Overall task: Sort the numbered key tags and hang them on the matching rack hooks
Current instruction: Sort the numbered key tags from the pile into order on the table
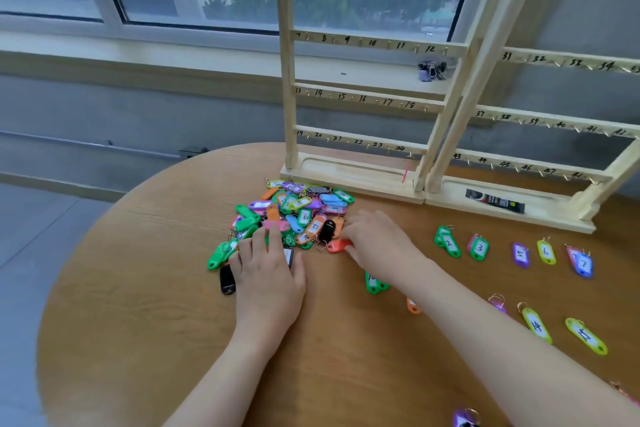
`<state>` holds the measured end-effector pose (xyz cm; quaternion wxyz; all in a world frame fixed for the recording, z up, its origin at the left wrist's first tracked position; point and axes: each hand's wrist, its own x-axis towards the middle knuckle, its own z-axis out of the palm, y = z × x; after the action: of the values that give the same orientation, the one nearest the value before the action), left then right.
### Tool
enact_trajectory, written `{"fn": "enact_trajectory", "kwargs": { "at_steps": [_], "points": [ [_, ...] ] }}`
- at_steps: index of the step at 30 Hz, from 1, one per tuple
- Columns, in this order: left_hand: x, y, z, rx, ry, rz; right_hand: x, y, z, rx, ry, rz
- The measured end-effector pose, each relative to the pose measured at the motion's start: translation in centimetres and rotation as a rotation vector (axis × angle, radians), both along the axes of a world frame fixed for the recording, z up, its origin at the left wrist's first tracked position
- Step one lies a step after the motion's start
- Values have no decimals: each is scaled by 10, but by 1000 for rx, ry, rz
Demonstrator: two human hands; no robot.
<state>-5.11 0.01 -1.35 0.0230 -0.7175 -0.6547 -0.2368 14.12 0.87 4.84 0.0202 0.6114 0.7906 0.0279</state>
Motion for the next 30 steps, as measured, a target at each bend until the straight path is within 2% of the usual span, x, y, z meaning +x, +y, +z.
{"fn": "enact_trajectory", "kwargs": {
  "at_steps": [7,10,17,30],
  "points": [
    [-1,-1,-1,34,17,-25,0,3,4,8,-58,53],
    [-1,0,-2,32,11,-37,2,2,6,-2,-4,18],
    [-1,0,1,14,-9,-68,12,-18,22,-160,695,-204],
    [-4,-1,1,111,-51,-129,29,-76,45,-247,1167,-448]
  ]
}}
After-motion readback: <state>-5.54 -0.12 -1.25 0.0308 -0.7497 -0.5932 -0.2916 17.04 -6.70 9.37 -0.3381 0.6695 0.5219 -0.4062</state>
